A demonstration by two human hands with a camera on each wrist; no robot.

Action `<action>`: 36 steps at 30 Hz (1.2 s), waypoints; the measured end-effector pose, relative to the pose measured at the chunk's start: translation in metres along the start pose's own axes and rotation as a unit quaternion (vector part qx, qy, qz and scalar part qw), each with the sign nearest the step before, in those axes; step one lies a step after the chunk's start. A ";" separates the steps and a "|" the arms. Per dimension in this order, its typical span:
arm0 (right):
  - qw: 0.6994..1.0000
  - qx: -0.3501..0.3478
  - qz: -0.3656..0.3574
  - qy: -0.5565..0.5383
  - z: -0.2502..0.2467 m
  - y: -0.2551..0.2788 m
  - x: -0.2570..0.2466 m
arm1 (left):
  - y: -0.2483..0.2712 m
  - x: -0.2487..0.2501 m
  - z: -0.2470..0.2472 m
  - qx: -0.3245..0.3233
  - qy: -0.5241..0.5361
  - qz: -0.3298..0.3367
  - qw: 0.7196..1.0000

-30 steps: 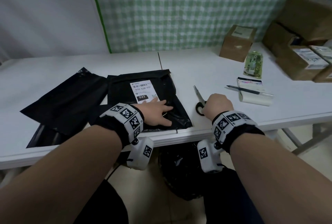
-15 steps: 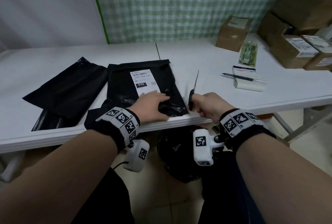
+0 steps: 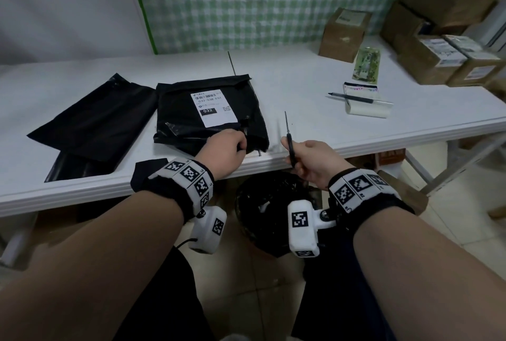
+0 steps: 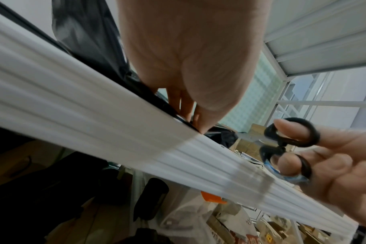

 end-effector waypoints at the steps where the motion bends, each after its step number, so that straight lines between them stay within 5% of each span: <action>1: 1.000 -0.002 0.004 0.006 0.000 0.000 0.002 | -0.002 -0.002 0.001 -0.006 -0.003 -0.008 1.000; 19: 0.983 -0.110 0.078 0.123 0.029 0.008 0.020 | -0.011 -0.007 -0.008 -0.005 -0.061 -0.051 0.997; 29: 0.979 -0.153 0.069 0.116 0.030 0.021 0.021 | 0.002 0.015 -0.031 0.085 -0.031 0.007 0.996; 36: 0.977 -0.167 0.054 0.123 0.034 0.028 0.018 | 0.006 0.025 -0.027 0.076 -0.043 0.024 0.996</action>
Point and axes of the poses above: each hand's wrist, its own y-axis away from the middle knuckle, its own z-axis out of the palm, x = y × z, the point moved 9 cm from there along -y, towards the middle knuckle, and after that the axes turned 2 degrees about z, right-handed, at the moved point
